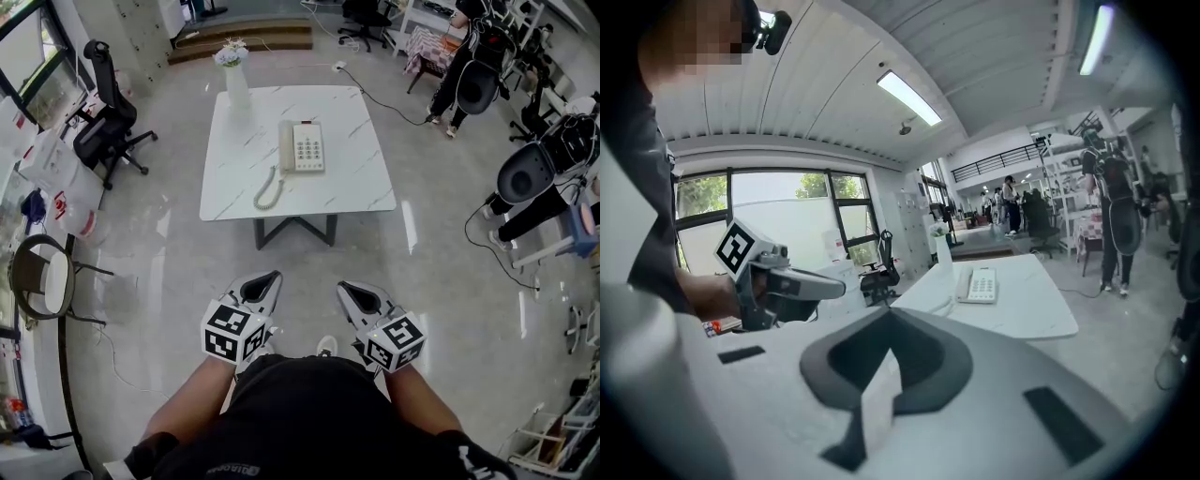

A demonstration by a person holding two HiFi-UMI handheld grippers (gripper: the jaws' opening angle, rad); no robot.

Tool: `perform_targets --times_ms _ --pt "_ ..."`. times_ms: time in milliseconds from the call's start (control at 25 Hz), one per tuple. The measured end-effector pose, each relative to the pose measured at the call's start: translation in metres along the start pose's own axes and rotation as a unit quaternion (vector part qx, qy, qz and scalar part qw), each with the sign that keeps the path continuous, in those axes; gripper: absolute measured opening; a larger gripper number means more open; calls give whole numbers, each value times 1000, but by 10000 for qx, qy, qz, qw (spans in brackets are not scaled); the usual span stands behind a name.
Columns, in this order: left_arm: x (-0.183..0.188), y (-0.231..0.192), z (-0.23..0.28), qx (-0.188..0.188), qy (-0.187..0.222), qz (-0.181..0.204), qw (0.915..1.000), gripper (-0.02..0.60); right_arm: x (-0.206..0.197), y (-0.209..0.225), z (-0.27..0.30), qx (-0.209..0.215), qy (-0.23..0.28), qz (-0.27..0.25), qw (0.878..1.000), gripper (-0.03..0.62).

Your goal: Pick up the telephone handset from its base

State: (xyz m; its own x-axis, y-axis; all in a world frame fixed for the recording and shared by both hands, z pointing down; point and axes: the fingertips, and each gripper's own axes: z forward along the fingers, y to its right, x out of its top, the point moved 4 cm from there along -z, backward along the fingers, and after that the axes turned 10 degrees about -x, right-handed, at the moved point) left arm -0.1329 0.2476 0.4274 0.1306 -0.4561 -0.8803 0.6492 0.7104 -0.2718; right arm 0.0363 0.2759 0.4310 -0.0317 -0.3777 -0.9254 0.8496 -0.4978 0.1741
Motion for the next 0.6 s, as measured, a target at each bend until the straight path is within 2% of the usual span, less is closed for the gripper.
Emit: perform_targets --times_ms 600 --pt "7 44 36 223 92 -37 9997 3 -3 48 -31 196 -30 -11 9998 2"
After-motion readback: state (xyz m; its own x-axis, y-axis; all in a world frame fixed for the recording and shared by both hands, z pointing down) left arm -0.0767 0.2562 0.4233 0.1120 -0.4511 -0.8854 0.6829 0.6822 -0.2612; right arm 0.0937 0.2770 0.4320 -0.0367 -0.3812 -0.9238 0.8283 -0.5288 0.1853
